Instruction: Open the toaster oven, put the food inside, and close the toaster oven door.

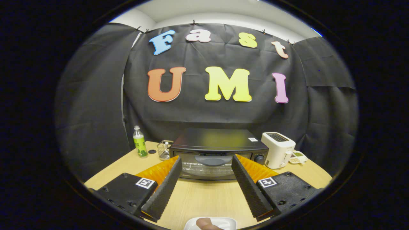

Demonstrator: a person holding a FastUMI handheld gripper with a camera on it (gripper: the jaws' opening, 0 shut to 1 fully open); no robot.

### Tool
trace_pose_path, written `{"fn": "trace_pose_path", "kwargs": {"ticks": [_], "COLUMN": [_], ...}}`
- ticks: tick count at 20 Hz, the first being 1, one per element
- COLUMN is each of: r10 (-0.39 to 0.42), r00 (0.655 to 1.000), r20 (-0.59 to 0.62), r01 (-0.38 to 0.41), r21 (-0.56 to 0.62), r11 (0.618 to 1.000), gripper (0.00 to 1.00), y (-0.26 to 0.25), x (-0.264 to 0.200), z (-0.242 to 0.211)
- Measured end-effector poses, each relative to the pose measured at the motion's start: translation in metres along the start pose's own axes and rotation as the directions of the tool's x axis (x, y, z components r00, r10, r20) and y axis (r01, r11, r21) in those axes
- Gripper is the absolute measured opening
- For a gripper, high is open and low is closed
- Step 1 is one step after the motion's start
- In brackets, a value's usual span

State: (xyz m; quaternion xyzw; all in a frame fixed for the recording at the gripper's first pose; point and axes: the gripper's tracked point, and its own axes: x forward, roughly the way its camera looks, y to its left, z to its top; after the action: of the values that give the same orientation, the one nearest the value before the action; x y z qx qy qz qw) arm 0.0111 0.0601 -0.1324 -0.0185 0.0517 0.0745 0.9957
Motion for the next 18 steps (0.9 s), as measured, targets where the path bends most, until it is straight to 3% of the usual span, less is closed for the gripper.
{"fn": "trace_pose_path", "kwargs": {"ticks": [7,13,18], "r10": [-0.016,-0.002,0.0], "r00": [0.995,0.999,0.995], "r20": [0.097,0.044,0.099], "r01": [0.012,-0.002,-0.005], "r21": [0.033,0.104,0.049], "r11": [0.999,0.995,0.999], "gripper": [1.0,1.0,1.0], "y": [-0.022,-0.041,-0.051], "x": [-0.049,-0.069,-0.089], "z": [0.057,0.064,0.074]}}
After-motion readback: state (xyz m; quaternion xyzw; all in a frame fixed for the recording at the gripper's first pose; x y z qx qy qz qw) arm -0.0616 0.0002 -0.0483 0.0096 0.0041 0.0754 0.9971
